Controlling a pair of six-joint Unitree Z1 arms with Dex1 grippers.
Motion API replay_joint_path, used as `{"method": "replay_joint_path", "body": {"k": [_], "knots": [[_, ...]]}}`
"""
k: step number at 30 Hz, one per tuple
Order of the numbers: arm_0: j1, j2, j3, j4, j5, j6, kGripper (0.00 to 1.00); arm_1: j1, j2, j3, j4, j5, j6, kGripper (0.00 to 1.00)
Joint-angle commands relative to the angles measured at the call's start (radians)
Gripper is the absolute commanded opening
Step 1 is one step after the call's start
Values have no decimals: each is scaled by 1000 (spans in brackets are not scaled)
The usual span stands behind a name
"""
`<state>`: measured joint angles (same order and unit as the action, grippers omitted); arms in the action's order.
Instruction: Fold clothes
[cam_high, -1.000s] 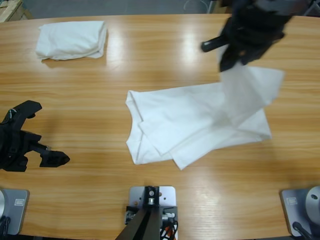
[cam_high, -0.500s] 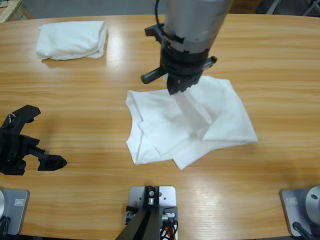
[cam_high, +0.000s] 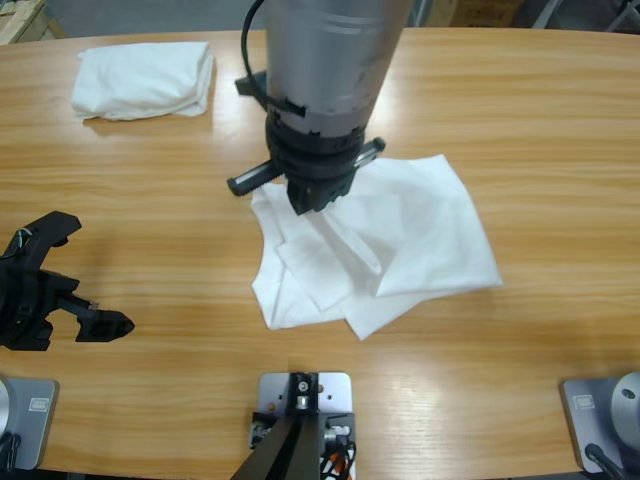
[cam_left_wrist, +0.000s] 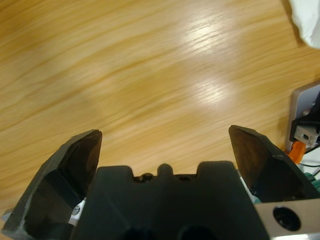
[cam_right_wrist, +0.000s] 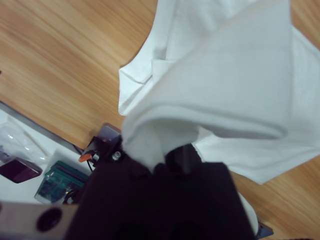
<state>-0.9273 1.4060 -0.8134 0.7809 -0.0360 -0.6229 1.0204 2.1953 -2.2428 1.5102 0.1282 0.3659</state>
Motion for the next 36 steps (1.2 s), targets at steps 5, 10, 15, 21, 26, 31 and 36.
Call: {"method": "replay_joint_path", "body": {"k": [5, 10, 15, 21, 26, 31, 36], "knots": [[-7, -15, 38, -21, 16, -17, 991, 18, 121, -55, 99, 11, 11, 0], [-7, -18, 41, -25, 16, -18, 991, 28, 142, -62, 99, 27, 21, 0], [-7, -16, 42, -26, 16, -18, 991, 35, 150, -65, 99, 39, 24, 0], [-7, -18, 44, -28, 16, -20, 991, 40, 159, -143, 97, 31, 30, 1000], [-7, -19, 45, -28, 16, -20, 991, 40, 148, -185, 98, -61, 49, 1000], [-7, -26, 45, -28, 16, -19, 991, 0, -29, -73, 96, -191, 70, 950], [-7, -78, 6, -48, 16, -20, 987, -177, -281, 188, -5, -195, 42, 523]]}}
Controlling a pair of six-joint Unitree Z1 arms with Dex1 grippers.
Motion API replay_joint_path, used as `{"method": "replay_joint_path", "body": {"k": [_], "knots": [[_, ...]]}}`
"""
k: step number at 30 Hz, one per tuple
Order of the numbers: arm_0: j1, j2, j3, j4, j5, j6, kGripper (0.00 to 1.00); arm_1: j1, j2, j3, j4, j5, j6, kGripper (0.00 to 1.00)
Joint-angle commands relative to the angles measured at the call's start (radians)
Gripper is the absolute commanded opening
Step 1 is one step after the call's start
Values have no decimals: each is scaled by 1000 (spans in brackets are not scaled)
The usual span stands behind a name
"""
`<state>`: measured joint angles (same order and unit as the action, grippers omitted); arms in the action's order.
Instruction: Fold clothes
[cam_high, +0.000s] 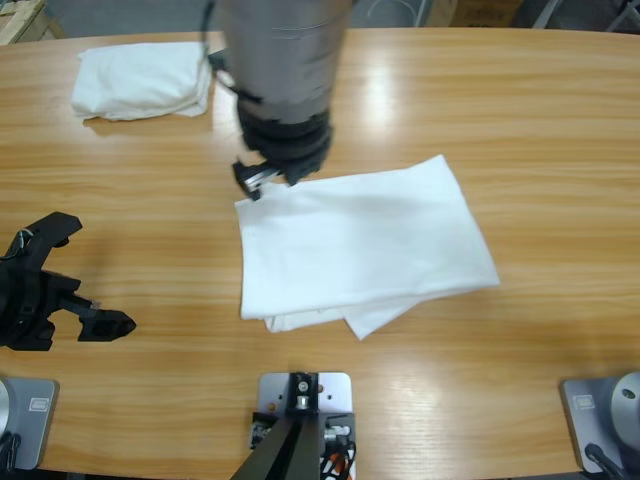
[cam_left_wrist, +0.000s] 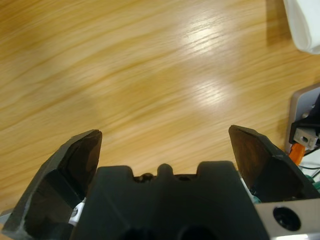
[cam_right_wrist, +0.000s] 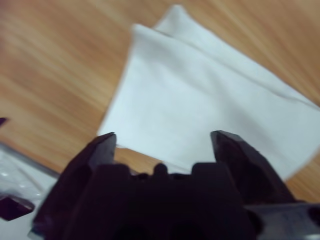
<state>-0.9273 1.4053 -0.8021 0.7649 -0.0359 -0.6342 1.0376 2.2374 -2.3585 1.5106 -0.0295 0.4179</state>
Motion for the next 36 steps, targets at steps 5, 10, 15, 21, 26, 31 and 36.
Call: {"method": "replay_joint_path", "body": {"k": [5, 10, 15, 21, 26, 31, 36], "knots": [[-7, 20, -132, -68, 17, -7, 941, -401, -527, 668, -207, 36, -104, 0], [-65, 195, -305, -104, -2, -9, 754, -510, -575, 953, -408, 166, -186, 0], [-115, 393, -408, -135, -12, -32, 0, -513, -568, 1169, -672, 341, -195, 0], [-163, 467, -414, -178, -25, -46, 0, -534, -445, 1217, -810, 417, -206, 0], [-180, 548, -470, -187, -24, -79, 0, -554, -394, 1180, -840, 415, -208, 0], [-196, 607, -470, -172, -21, -94, 0, -573, -372, 1182, -842, 415, -226, 0], [-225, 635, -462, -134, -23, -99, 0, -598, -351, 1176, -842, 410, -238, 0]]}}
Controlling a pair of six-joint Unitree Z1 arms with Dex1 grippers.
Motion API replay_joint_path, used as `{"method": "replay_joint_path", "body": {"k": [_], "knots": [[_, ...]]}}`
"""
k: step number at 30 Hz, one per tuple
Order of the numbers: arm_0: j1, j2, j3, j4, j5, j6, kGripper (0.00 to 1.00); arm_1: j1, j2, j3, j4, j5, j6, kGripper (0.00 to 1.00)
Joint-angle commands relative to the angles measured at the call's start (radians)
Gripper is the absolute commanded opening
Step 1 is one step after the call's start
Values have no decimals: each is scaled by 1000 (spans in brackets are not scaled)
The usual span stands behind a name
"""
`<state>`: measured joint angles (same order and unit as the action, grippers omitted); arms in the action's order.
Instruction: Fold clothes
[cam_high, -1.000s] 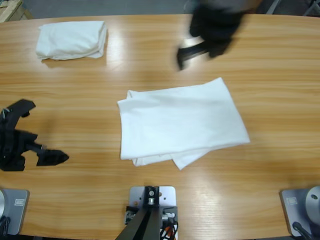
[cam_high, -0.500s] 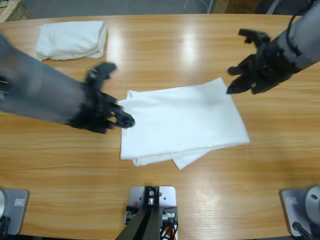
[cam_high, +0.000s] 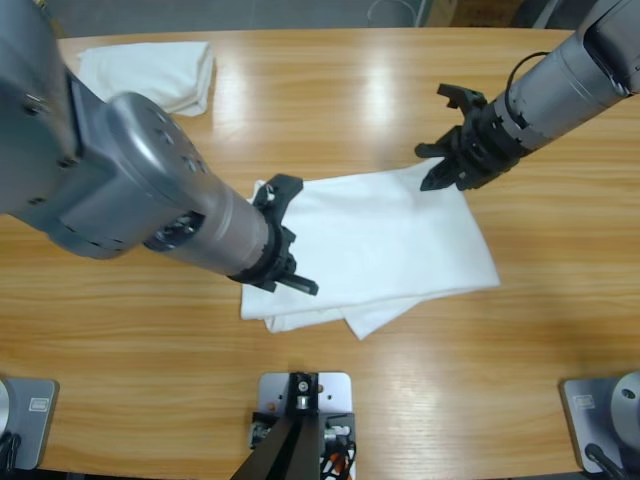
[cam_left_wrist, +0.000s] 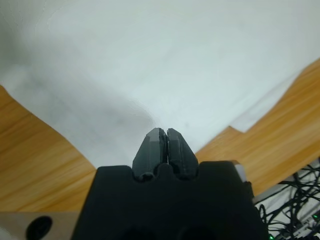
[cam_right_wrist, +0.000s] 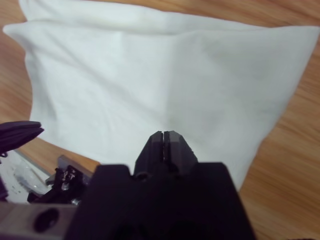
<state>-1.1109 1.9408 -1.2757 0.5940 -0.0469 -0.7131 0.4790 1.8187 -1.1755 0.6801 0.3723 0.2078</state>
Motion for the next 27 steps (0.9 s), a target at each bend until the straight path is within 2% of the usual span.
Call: {"method": "replay_joint_path", "body": {"k": [1, 10, 16, 20, 27], "knots": [[-49, 105, 10, 38, -13, -20, 0, -40, 75, -10, -11, 8, -29, 0], [-67, 173, -14, 40, -33, -22, 0, -40, 144, 2, -17, -1, -36, 0], [-67, 202, -16, 47, -56, -22, 0, -42, 206, -3, -41, -74, -36, 0], [-69, 213, -2, 54, -74, -20, 0, -94, 192, -7, -76, -159, -36, 0], [-73, 206, 2, 65, -80, -19, 0, -172, 216, -17, -97, -182, -62, 0]]}}
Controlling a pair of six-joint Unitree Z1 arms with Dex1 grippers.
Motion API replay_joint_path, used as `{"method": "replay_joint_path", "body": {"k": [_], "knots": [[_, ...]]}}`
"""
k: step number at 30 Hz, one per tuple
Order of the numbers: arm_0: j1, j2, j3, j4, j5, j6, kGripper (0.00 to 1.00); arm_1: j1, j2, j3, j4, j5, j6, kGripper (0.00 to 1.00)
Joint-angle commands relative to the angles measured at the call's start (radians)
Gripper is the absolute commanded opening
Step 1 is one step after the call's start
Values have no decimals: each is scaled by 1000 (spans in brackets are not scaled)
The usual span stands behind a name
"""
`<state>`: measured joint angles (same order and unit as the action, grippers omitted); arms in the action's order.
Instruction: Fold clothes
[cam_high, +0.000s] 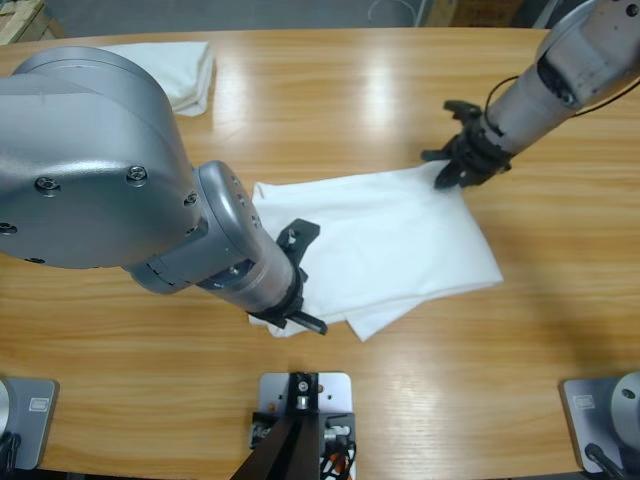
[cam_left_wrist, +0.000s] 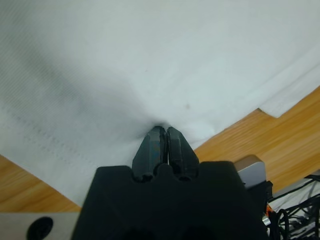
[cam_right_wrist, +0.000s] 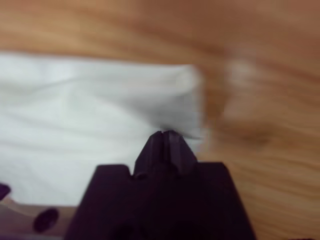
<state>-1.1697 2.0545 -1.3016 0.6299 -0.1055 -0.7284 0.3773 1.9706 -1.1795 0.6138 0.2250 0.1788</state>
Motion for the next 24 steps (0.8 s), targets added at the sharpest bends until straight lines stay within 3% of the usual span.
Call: {"method": "replay_joint_path", "body": {"k": [1, 6, 9, 11, 16, 24], "knots": [[-15, 90, 28, 30, -22, -3, 0, -77, 55, -16, -32, -40, -38, 0], [-10, 34, 8, 30, 6, -5, 0, -79, -233, -59, 101, -61, -42, 0], [15, -35, -16, 30, 40, -3, 0, 33, -401, -55, 198, -49, 37, 0], [34, -73, -38, 30, 53, -3, 0, 112, -452, 46, 174, -22, 108, 0], [80, -73, -68, 28, 56, -37, 0, 281, -447, 318, -55, 32, 286, 0], [193, 53, -102, 17, 61, -59, 0, 293, -292, 416, -236, 34, 303, 0]]}}
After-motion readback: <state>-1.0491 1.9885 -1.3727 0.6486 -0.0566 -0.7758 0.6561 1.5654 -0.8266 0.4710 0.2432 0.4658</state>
